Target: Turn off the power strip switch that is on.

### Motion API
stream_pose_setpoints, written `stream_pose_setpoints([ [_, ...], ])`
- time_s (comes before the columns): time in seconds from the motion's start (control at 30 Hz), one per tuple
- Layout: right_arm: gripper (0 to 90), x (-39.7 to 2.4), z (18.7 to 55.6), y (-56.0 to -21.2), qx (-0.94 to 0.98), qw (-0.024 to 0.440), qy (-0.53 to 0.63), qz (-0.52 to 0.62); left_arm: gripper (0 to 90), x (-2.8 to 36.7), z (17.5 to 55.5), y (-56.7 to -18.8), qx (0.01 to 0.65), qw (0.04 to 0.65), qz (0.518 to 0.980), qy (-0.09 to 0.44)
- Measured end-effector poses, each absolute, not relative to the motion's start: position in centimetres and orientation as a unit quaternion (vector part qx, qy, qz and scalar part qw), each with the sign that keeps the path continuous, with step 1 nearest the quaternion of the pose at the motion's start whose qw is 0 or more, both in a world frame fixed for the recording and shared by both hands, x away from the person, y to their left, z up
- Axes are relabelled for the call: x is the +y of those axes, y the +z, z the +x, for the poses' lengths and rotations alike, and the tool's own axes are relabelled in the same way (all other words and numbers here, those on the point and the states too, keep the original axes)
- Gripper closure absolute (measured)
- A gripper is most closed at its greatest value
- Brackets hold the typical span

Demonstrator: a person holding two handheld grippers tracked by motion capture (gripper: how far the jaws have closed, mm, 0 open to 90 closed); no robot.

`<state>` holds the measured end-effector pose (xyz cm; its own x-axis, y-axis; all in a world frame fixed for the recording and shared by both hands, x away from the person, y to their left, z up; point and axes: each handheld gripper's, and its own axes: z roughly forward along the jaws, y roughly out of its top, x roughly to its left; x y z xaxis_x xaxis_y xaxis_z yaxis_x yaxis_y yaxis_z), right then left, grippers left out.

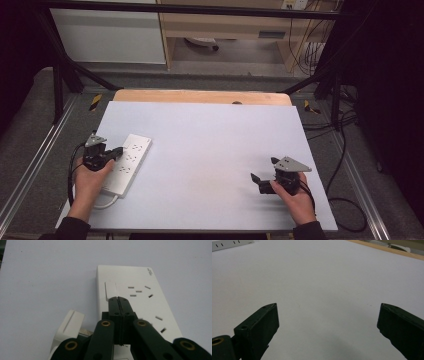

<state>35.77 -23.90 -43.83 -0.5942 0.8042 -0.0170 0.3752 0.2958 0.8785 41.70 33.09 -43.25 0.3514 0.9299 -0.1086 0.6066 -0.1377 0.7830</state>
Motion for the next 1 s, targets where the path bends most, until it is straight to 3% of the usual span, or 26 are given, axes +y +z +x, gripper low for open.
stream_pose_setpoints([
  [1.0,4.2,-23.80,35.80,-43.94,0.772,0.232,0.450,0.383,90.0,33.26,41.98,-43.22,0.538,0.385,0.721,0.208],
])
